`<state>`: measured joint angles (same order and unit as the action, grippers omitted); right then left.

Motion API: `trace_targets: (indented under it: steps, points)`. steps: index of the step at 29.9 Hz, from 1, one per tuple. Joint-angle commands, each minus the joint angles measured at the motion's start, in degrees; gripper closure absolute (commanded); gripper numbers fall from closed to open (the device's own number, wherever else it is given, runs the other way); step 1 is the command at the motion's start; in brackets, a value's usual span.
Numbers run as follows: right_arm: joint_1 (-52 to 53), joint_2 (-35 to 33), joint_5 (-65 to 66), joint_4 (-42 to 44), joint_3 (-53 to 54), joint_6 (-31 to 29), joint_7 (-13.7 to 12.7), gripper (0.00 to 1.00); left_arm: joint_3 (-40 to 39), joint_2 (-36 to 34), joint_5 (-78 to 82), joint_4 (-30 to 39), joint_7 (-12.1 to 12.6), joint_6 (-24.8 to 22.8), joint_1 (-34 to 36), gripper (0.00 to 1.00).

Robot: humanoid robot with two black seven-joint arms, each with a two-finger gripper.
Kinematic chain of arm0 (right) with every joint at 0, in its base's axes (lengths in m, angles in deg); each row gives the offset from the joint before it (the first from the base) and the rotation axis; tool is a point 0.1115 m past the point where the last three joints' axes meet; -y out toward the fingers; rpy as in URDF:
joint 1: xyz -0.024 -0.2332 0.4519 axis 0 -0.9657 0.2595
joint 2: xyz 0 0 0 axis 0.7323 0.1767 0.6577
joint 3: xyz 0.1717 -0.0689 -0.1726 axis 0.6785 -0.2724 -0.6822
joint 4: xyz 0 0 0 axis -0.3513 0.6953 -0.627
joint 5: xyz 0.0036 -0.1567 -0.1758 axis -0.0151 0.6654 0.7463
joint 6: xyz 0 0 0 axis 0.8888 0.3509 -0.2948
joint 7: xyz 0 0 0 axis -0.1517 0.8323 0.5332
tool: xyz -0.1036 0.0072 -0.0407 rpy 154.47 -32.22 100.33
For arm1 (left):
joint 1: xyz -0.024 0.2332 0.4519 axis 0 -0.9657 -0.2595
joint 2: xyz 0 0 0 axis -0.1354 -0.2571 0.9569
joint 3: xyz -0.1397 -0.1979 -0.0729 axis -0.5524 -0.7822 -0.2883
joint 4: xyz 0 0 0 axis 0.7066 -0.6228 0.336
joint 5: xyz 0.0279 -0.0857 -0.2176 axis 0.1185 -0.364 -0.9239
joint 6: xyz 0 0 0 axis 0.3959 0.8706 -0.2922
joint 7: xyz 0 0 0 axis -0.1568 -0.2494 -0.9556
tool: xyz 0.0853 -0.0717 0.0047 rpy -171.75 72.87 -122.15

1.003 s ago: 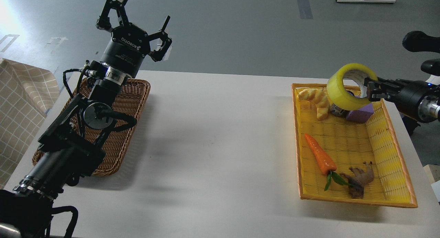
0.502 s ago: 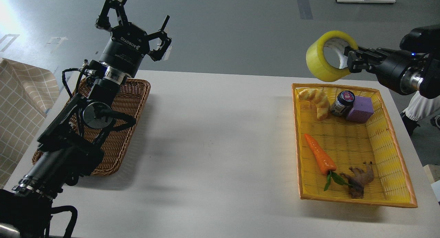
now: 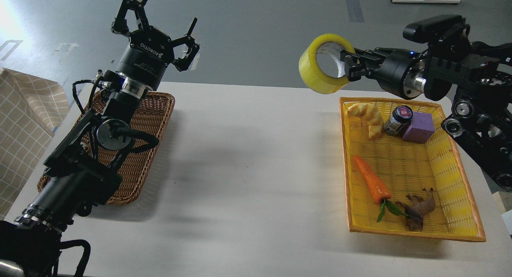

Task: Place and transfer tape with both arms
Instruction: 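Lift the tape roll and carry it toward the table center, then lower the tape roll onto the table and open the right gripper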

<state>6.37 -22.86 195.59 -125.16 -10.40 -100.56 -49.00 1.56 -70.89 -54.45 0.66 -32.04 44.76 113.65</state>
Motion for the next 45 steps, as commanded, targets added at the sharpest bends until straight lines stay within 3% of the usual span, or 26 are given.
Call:
trace_targets:
  steps: [1, 21, 45]
  points:
    - [2.8, 3.9, 0.0, 2.9, -4.0, 0.0, 0.0, 1.0, 0.1, 0.0, -0.1, 0.0, 0.1, 0.0, -0.1, 0.02]
    - [3.7, 21.8, 0.3, 17.4, -15.4, 0.0, 0.0, 1.0, 0.3, 0.4, -0.1, 0.0, 0.0, 0.0, 0.6, 0.02]
    - [2.9, 27.8, 0.4, 26.2, -20.8, 0.0, 0.0, 1.0, 0.3, 1.1, -0.1, 0.0, 0.0, 0.0, 0.8, 0.02]
